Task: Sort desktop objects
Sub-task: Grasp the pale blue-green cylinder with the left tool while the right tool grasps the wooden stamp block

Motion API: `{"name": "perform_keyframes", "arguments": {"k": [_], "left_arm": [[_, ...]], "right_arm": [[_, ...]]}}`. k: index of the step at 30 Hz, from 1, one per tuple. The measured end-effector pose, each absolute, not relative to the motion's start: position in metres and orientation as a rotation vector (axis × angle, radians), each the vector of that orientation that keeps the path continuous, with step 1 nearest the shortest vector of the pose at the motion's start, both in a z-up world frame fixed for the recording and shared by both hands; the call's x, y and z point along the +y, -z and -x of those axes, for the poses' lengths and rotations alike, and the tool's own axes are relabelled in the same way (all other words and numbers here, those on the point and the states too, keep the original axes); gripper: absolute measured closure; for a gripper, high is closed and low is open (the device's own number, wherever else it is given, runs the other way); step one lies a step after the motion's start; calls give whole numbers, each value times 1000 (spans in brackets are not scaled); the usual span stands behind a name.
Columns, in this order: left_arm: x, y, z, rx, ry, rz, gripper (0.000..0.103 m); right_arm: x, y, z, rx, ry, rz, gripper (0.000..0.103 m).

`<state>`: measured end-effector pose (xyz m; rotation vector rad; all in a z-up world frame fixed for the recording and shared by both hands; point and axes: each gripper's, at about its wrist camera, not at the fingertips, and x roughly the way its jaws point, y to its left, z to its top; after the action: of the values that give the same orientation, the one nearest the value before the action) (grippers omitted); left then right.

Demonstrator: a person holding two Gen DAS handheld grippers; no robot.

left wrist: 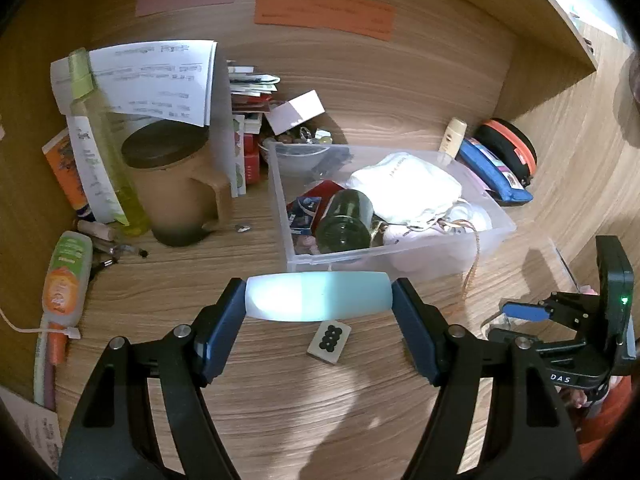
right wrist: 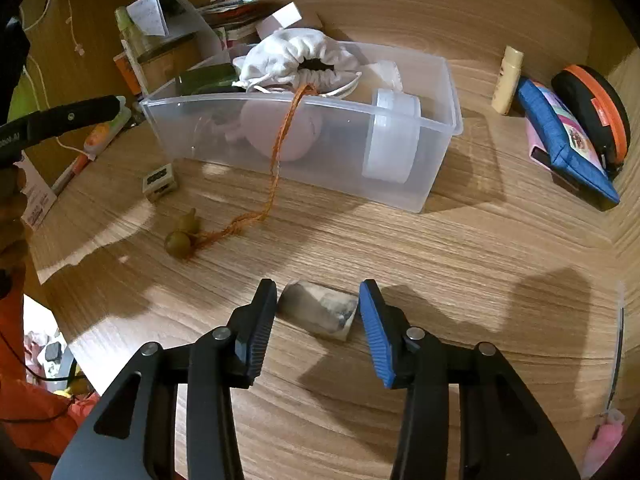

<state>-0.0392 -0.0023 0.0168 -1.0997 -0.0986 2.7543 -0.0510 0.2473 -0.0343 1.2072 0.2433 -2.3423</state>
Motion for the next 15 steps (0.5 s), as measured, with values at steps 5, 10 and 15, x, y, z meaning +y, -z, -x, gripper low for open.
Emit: {"name": "perform_keyframes", "arguments": {"k": [5, 10, 15], "left_arm": [[-1, -18, 42, -113, -2753, 1088, 30], [0, -23, 49, -146, -2760, 1073, 30], [3, -29, 56, -159, -2777, 1050, 30]], "right_arm": [[250, 38, 50, 208, 2328, -1228, 58], [247, 42, 45, 230, 2348, -1202, 57], [251, 36, 51, 191, 2359, -1189, 65]]}}
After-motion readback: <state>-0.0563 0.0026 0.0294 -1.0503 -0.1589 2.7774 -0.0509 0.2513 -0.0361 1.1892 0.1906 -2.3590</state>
